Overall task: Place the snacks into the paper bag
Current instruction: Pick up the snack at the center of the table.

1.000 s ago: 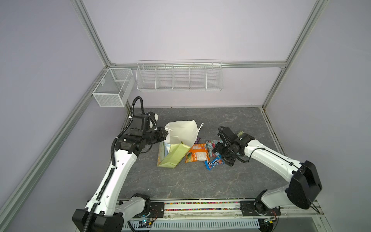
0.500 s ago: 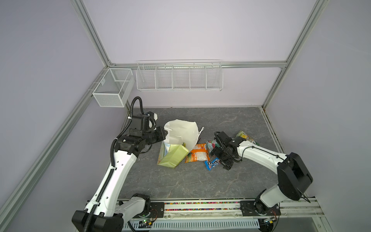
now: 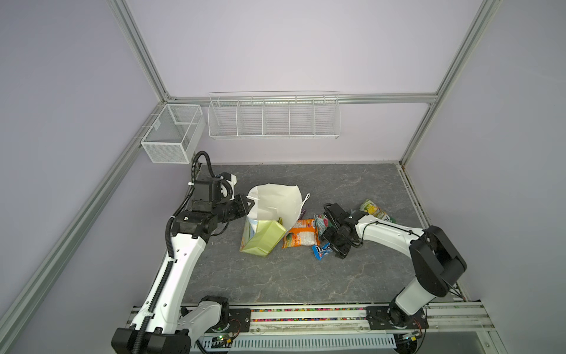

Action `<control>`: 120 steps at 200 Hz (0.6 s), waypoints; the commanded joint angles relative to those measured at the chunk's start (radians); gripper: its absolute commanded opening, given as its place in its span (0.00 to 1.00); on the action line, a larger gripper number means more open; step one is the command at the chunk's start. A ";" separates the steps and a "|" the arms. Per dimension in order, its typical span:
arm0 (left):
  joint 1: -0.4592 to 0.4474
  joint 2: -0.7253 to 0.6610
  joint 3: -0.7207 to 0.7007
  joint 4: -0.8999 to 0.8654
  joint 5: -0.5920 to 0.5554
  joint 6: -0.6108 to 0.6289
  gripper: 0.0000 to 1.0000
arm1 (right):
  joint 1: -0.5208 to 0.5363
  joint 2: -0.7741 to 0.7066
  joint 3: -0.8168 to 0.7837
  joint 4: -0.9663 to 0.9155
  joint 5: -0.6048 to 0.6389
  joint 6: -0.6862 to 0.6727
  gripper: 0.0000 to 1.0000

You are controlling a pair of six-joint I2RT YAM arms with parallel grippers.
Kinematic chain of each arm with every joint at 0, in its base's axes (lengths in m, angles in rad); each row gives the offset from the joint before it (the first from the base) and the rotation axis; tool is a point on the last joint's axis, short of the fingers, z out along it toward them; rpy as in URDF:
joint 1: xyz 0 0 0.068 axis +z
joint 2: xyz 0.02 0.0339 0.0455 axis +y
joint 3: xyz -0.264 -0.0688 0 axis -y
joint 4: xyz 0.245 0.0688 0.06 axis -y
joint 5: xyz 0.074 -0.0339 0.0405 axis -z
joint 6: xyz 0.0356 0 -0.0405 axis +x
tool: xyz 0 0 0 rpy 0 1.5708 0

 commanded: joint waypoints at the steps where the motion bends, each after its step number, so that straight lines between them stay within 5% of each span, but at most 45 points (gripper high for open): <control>1: 0.010 -0.028 -0.010 0.049 0.071 -0.006 0.00 | 0.000 0.020 -0.028 0.034 -0.008 0.058 0.74; 120: 0.020 -0.040 -0.007 0.040 0.097 0.000 0.00 | 0.012 0.054 -0.037 0.032 0.047 0.085 0.52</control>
